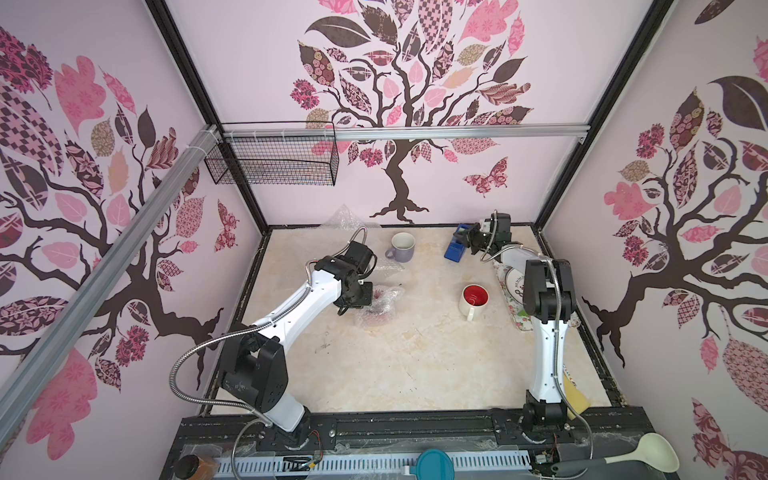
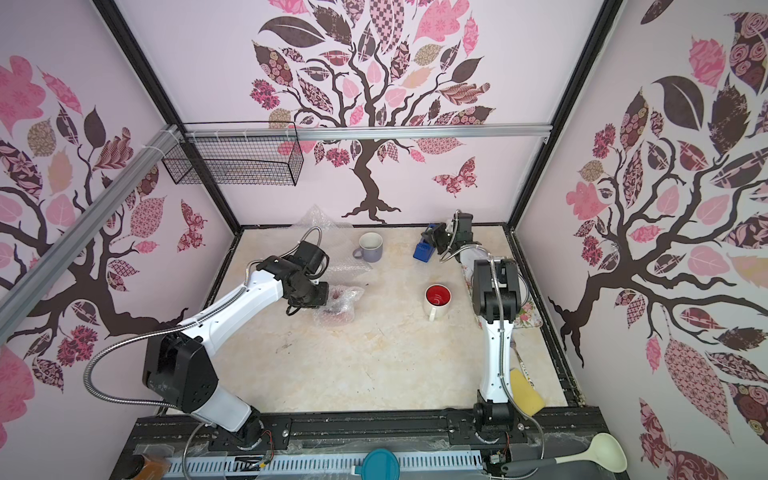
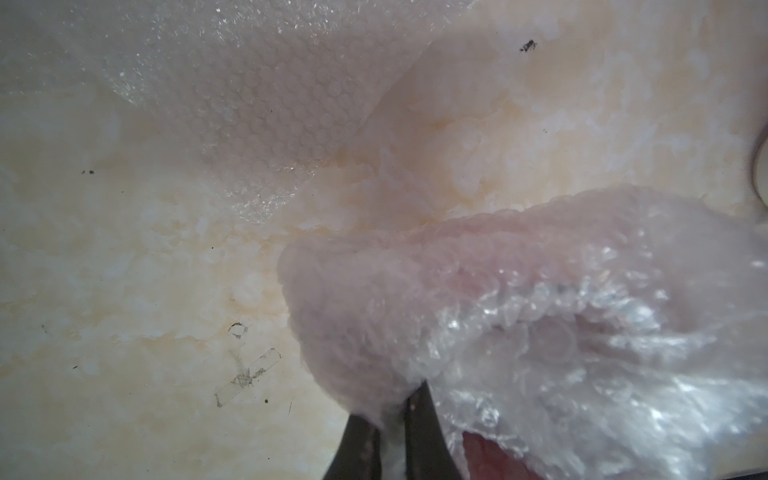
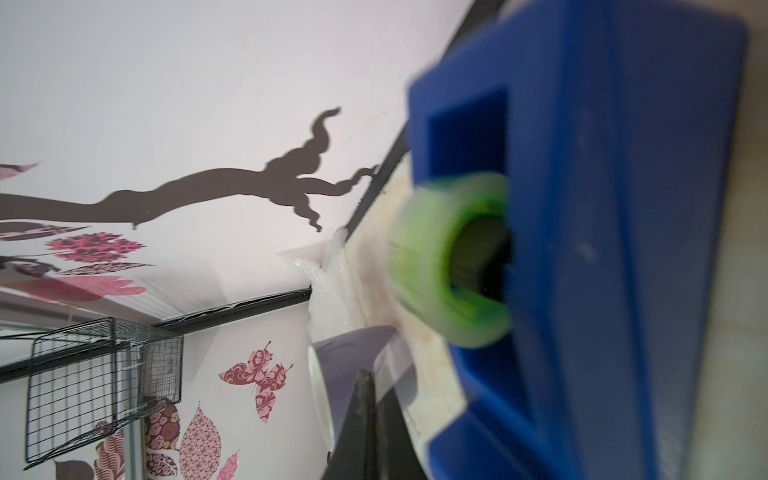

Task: Wrap mugs in bubble wrap
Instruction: Tear off the tape using the Tape Cutter.

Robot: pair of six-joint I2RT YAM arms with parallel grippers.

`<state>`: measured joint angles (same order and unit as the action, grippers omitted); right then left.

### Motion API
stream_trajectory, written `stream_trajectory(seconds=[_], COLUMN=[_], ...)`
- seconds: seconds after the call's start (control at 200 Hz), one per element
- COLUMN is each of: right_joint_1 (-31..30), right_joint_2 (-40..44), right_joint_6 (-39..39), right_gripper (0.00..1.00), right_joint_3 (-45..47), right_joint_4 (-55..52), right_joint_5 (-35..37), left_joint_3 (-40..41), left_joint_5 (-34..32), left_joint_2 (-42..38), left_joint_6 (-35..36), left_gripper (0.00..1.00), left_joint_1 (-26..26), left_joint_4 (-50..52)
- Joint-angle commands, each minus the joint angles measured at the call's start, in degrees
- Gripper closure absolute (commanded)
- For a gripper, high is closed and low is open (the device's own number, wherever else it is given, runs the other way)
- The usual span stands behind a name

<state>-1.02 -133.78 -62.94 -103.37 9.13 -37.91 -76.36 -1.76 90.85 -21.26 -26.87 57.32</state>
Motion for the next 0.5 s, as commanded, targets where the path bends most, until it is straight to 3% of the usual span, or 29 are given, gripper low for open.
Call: stream_trajectory(seconds=[0.0, 0.27, 0.49], right_joint_1=[-0.3, -0.7, -0.8], right_joint_2=[-0.4, 2.2, 1.1], right_joint_6=[0.2, 0.1, -1.7], right_gripper=[1.00, 1.00, 1.00], right_joint_3=[-5.6, -2.9, -9.5], right_joint_4=[-3.9, -2.6, -3.4], right_joint_5=[-3.1, -4.1, -5.2], left_joint_3=[2.3, 4.7, 6.4], left_joint_5=[1.7, 2.7, 3.9], left_joint_2=[-2.6, -4.0, -4.8], left_joint_6=[-1.0, -1.2, -1.6], left_gripper=[1.00, 1.00, 1.00], left_joint_1=[0.2, 0.3, 0.2], left_joint_4=[-3.4, -4.2, -4.7])
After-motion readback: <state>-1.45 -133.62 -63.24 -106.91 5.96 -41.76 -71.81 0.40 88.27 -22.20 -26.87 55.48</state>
